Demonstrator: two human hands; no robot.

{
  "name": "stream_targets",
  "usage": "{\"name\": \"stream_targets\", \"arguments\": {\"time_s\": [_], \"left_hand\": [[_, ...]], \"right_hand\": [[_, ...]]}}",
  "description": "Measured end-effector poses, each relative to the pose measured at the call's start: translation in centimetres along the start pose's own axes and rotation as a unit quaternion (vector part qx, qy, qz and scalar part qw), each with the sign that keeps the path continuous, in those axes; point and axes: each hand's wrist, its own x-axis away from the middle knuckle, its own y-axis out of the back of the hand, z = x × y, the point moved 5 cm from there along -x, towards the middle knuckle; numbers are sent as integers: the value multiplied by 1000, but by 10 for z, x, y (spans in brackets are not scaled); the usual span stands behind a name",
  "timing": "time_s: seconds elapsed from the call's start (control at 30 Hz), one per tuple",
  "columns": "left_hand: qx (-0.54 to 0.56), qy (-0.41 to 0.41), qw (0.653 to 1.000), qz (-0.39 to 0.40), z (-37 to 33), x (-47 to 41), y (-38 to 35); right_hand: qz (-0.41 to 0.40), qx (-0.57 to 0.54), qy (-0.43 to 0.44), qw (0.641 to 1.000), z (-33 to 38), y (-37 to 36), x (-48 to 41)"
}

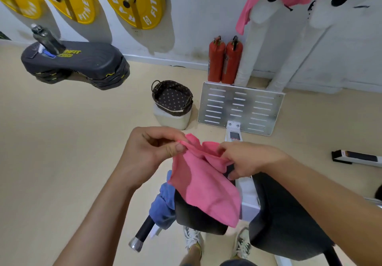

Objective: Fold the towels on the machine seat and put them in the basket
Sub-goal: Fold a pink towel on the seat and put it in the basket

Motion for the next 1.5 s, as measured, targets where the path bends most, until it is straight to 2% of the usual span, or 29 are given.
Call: {"name": "stream_targets", "arguments": {"time_s": [0.07, 0.17, 0.23, 0.33, 0.5, 0.63, 0.7, 0.83, 1.03, 1.13, 1.27, 1.33, 1.4, 1.5], "left_hand": [[6, -22, 1000, 10, -12, 5, 0], [-7, -32, 999, 10, -26, 10, -8], [-33, -33, 999, -25, -29, 10, -12], [-89, -34, 988, -120, -29, 7, -9], [-96, -34, 977, -189, -28, -4, -18], [-75, -36, 978, -189, -30, -19, -48], [-77, -31, 982, -170, -29, -32, -67], [-102, -24, 984, -143, -24, -57, -101], [-32, -2, 993, -113, -17, -70, -126], [-50, 25, 995, -89, -8, -73, -138], [-138, 82, 979, -125, 22, -86, -149], [-142, 102, 975, -137, 33, -95, -147], [-114, 109, 976, -148, 34, -106, -145], [-83, 59, 979, -179, 14, -114, -137]], "right_hand": [[-16, 87, -40, 995, -14, -1, 15], [-92, 143, -124, 978, -33, 5, 46], [-152, 143, -154, 966, -45, 9, 70], [-225, 139, -146, 953, -60, 20, 112], [-342, 16, -125, 931, -72, 51, 187], [-471, -78, -117, 871, -86, 68, 240], [-506, -119, -128, 845, -96, 71, 259], [-527, -148, -141, 825, -114, 66, 287], [-547, -208, -187, 789, -140, 45, 312], [-473, -262, -217, 813, -158, 27, 302], [-394, -281, -265, 834, -181, 6, 272], [-410, -292, -282, 816, -188, 3, 258], [-459, -318, -283, 780, -191, 8, 251], [-550, -327, -261, 723, -182, 24, 259]]}}
